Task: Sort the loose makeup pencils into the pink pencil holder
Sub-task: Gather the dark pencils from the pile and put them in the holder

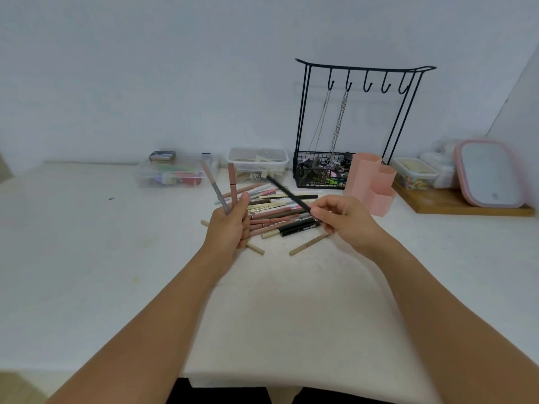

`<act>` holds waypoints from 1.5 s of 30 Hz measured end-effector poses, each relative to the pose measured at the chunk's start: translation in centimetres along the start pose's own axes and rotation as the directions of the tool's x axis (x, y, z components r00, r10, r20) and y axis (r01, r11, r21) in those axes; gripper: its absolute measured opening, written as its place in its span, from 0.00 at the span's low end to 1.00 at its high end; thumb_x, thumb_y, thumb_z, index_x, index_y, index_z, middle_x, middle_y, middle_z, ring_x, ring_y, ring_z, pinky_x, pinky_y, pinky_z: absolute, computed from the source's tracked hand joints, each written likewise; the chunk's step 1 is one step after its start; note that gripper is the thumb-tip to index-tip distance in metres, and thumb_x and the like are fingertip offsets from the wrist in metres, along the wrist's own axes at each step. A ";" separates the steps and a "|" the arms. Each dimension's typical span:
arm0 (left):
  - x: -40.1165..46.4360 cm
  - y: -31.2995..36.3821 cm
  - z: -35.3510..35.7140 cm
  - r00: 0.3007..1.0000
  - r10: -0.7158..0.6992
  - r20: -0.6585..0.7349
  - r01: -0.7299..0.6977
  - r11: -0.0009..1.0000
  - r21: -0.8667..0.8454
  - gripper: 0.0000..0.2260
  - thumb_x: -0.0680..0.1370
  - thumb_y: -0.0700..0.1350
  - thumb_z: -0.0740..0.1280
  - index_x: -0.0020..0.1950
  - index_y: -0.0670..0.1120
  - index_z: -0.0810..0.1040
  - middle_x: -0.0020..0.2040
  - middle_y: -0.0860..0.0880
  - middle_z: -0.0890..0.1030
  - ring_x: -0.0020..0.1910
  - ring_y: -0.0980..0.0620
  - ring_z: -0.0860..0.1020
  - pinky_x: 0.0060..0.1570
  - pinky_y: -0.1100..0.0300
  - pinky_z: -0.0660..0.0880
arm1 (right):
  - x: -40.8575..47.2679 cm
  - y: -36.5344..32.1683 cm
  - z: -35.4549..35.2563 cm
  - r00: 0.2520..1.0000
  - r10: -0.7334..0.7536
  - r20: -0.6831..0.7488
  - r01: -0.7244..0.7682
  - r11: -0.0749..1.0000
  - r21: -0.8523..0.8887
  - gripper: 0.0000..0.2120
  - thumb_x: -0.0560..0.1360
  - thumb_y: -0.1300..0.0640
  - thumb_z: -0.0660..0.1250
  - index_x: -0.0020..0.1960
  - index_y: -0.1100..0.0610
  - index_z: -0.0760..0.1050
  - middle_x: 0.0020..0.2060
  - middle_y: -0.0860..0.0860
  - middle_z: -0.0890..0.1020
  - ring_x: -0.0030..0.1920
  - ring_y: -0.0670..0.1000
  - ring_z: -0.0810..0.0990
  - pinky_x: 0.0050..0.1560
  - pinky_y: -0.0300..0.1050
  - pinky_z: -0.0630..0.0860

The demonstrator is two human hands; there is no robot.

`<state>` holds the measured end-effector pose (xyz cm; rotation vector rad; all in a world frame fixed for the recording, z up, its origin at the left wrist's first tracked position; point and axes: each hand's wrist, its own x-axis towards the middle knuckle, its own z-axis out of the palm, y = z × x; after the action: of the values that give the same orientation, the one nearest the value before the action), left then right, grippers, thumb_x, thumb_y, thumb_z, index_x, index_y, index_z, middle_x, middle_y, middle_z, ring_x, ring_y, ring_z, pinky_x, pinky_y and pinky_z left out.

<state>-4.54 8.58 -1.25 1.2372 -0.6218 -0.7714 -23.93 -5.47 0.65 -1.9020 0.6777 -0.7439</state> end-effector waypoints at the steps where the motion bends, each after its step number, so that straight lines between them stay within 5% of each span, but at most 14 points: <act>1: 0.0 0.0 0.0 1.000 -0.005 0.016 0.005 1.000 -0.006 0.22 0.83 0.55 0.65 0.32 0.52 0.62 0.26 0.53 0.59 0.25 0.55 0.56 0.24 0.61 0.53 | -0.1 -0.3 0.4 1.000 0.023 0.002 -0.023 0.991 0.135 0.04 0.79 0.61 0.67 0.48 0.58 0.81 0.31 0.49 0.78 0.31 0.46 0.74 0.33 0.35 0.72; 4: -0.3 0.1 0.5 0.996 -0.023 0.087 0.026 0.999 -0.037 0.20 0.79 0.57 0.68 0.34 0.53 0.62 0.26 0.55 0.59 0.24 0.56 0.55 0.23 0.62 0.54 | -0.8 -1.7 2.2 0.996 0.061 0.066 -0.084 0.892 0.445 0.05 0.80 0.64 0.63 0.51 0.63 0.78 0.37 0.55 0.82 0.34 0.47 0.81 0.37 0.35 0.79; 9: -0.8 -0.5 1.8 0.982 0.050 0.185 -0.044 0.998 -0.037 0.20 0.73 0.63 0.73 0.41 0.50 0.69 0.32 0.49 0.64 0.27 0.53 0.62 0.27 0.60 0.59 | -2.2 -2.7 6.8 0.991 0.019 0.129 -0.085 0.846 0.527 0.07 0.80 0.66 0.63 0.55 0.69 0.74 0.35 0.57 0.81 0.34 0.50 0.83 0.40 0.39 0.82; 11: -0.8 -0.9 2.2 0.980 0.062 0.186 -0.056 0.998 -0.038 0.24 0.69 0.66 0.75 0.48 0.49 0.73 0.37 0.42 0.73 0.33 0.46 0.73 0.33 0.54 0.67 | -2.4 -2.4 7.9 0.991 0.029 0.131 -0.089 0.872 0.481 0.08 0.80 0.66 0.64 0.56 0.70 0.74 0.39 0.62 0.80 0.34 0.52 0.83 0.41 0.43 0.83; 14: -0.6 -1.6 2.5 0.977 0.108 0.186 -0.109 0.994 -0.006 0.17 0.74 0.59 0.74 0.50 0.48 0.76 0.43 0.42 0.79 0.45 0.42 0.79 0.45 0.48 0.76 | -2.5 -1.9 8.5 0.991 0.033 0.130 -0.083 0.911 0.405 0.04 0.79 0.66 0.65 0.51 0.66 0.77 0.39 0.63 0.80 0.33 0.54 0.83 0.42 0.48 0.84; 17: -0.9 -1.7 3.0 0.981 0.100 0.165 -0.101 0.995 -0.002 0.11 0.83 0.50 0.65 0.48 0.43 0.73 0.36 0.45 0.77 0.37 0.48 0.80 0.37 0.57 0.78 | -2.6 -1.7 8.7 0.996 0.029 0.089 -0.058 0.938 0.341 0.02 0.77 0.69 0.67 0.46 0.67 0.78 0.36 0.62 0.80 0.31 0.54 0.83 0.38 0.46 0.83; 19: -1.1 -1.6 3.2 0.985 0.101 0.143 -0.112 0.991 0.070 0.16 0.86 0.49 0.60 0.44 0.39 0.71 0.30 0.47 0.75 0.29 0.53 0.77 0.31 0.61 0.75 | -2.6 -1.5 8.6 0.996 0.028 0.088 -0.055 0.945 0.323 0.02 0.76 0.70 0.68 0.44 0.67 0.78 0.34 0.60 0.81 0.31 0.54 0.83 0.36 0.45 0.83; 24: -1.1 -1.3 2.5 0.975 0.205 0.090 -0.219 0.957 0.190 0.30 0.85 0.58 0.57 0.33 0.37 0.69 0.29 0.40 0.69 0.28 0.45 0.69 0.32 0.52 0.67 | -2.3 -1.6 7.7 0.993 -0.003 0.116 -0.025 0.969 0.244 0.02 0.73 0.67 0.72 0.44 0.66 0.80 0.37 0.65 0.82 0.31 0.51 0.79 0.32 0.42 0.78; 27: -0.8 -1.0 2.2 0.977 0.211 0.040 -0.215 0.953 0.216 0.31 0.84 0.61 0.56 0.27 0.44 0.72 0.28 0.44 0.73 0.28 0.45 0.74 0.27 0.55 0.71 | -1.0 -1.5 4.9 0.996 -0.056 -0.068 0.061 0.994 0.085 0.04 0.73 0.63 0.74 0.46 0.63 0.83 0.37 0.56 0.84 0.32 0.46 0.79 0.34 0.40 0.77; 29: -0.6 -0.8 1.8 0.981 0.191 0.042 -0.195 0.960 0.199 0.32 0.83 0.62 0.57 0.25 0.45 0.73 0.27 0.45 0.76 0.32 0.46 0.80 0.29 0.53 0.75 | 0.0 -1.0 2.0 0.967 -0.138 -0.214 0.098 0.978 -0.184 0.02 0.73 0.60 0.74 0.46 0.57 0.84 0.40 0.49 0.85 0.38 0.45 0.81 0.42 0.39 0.78; 33: -0.7 -0.6 1.6 0.987 0.144 0.074 -0.153 0.978 0.140 0.24 0.82 0.59 0.61 0.32 0.48 0.66 0.26 0.48 0.67 0.24 0.50 0.65 0.28 0.58 0.62 | 0.8 1.6 -2.3 0.970 -0.111 -0.218 -0.017 0.859 -0.512 0.04 0.74 0.58 0.73 0.48 0.53 0.83 0.45 0.47 0.84 0.43 0.48 0.80 0.48 0.45 0.78; 39: -0.6 -0.5 1.5 0.996 0.052 0.074 -0.057 0.996 0.066 0.18 0.78 0.57 0.70 0.35 0.50 0.67 0.25 0.52 0.64 0.25 0.52 0.62 0.31 0.56 0.58 | 1.6 4.0 -2.4 0.992 -0.057 -0.117 -0.021 0.817 -0.576 0.08 0.73 0.57 0.74 0.52 0.51 0.84 0.49 0.46 0.81 0.41 0.42 0.73 0.47 0.40 0.68; 45: -0.6 0.0 1.5 0.997 -0.068 0.033 0.068 0.997 0.022 0.22 0.78 0.66 0.63 0.36 0.50 0.68 0.26 0.53 0.62 0.25 0.54 0.57 0.24 0.60 0.55 | 2.1 3.8 -2.2 0.995 -0.072 -0.063 0.018 0.785 -0.619 0.07 0.75 0.60 0.71 0.51 0.51 0.85 0.45 0.47 0.80 0.41 0.42 0.73 0.47 0.39 0.68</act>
<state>-6.08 8.22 -0.92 1.2718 -0.6185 -0.8458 -24.73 -9.80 -1.58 -2.5030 1.0268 -0.6807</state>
